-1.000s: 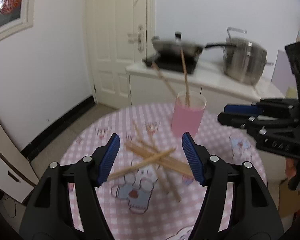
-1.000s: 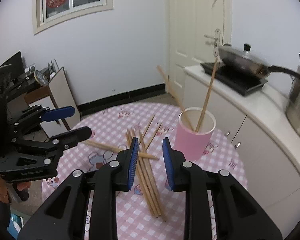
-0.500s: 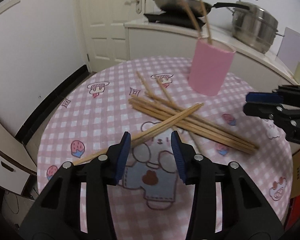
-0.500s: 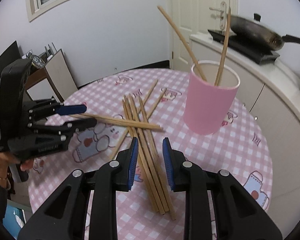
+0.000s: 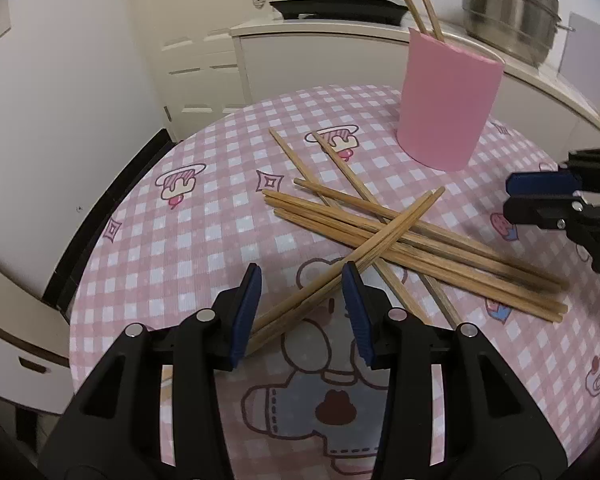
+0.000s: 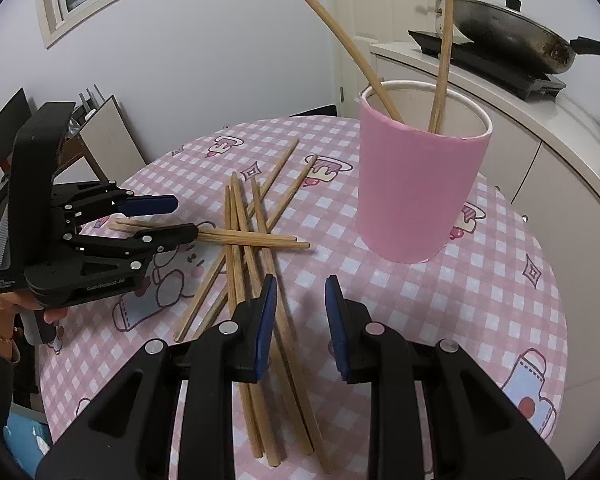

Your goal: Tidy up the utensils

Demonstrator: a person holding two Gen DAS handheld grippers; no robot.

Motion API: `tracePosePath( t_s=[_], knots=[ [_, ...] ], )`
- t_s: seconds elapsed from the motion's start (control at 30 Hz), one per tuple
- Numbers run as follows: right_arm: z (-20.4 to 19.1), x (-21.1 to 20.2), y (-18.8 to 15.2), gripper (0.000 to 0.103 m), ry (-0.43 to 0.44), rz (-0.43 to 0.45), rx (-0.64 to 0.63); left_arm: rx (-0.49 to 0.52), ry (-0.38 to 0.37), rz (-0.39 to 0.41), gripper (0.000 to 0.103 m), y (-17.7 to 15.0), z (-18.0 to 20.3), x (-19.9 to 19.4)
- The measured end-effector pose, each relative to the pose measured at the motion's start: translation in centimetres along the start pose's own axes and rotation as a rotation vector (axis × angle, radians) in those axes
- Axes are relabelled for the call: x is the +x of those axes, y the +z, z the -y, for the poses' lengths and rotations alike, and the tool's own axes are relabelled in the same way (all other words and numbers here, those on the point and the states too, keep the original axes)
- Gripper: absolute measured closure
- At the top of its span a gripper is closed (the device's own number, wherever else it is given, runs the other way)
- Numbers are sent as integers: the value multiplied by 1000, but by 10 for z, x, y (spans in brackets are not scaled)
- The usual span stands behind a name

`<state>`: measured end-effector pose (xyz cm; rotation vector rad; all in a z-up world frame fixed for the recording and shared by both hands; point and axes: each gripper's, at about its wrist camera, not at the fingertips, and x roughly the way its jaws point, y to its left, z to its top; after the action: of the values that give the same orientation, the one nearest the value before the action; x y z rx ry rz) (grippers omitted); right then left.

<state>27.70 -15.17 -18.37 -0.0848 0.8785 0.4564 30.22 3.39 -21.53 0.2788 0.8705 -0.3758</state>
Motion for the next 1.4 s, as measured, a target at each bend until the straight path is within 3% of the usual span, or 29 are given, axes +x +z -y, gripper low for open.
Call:
tracePosePath(
  t_s=[0.23, 0.5, 0.57, 0.77, 0.93, 1.1, 1.4],
  knots=[
    [2, 1, 2, 80, 10, 6, 9, 32, 4, -32, 61, 4, 6, 8],
    [6, 2, 1, 80, 10, 4, 15, 27, -21, -16, 61, 11, 12, 11],
    [7, 2, 1, 80, 10, 3, 17, 36, -24, -10, 69, 13, 15, 10],
    [9, 3, 0, 80, 15, 1, 25, 99, -30, 37, 69, 17, 31, 4],
    [12, 2, 0, 80, 18, 3, 31, 147, -27, 5, 75, 18, 42, 11],
    [13, 3, -1, 80, 22, 1, 36, 117, -31, -6, 83, 22, 41, 15],
    [14, 2, -2, 76, 34, 2, 41, 18, -45, -38, 83, 37, 28, 22]
  ],
)
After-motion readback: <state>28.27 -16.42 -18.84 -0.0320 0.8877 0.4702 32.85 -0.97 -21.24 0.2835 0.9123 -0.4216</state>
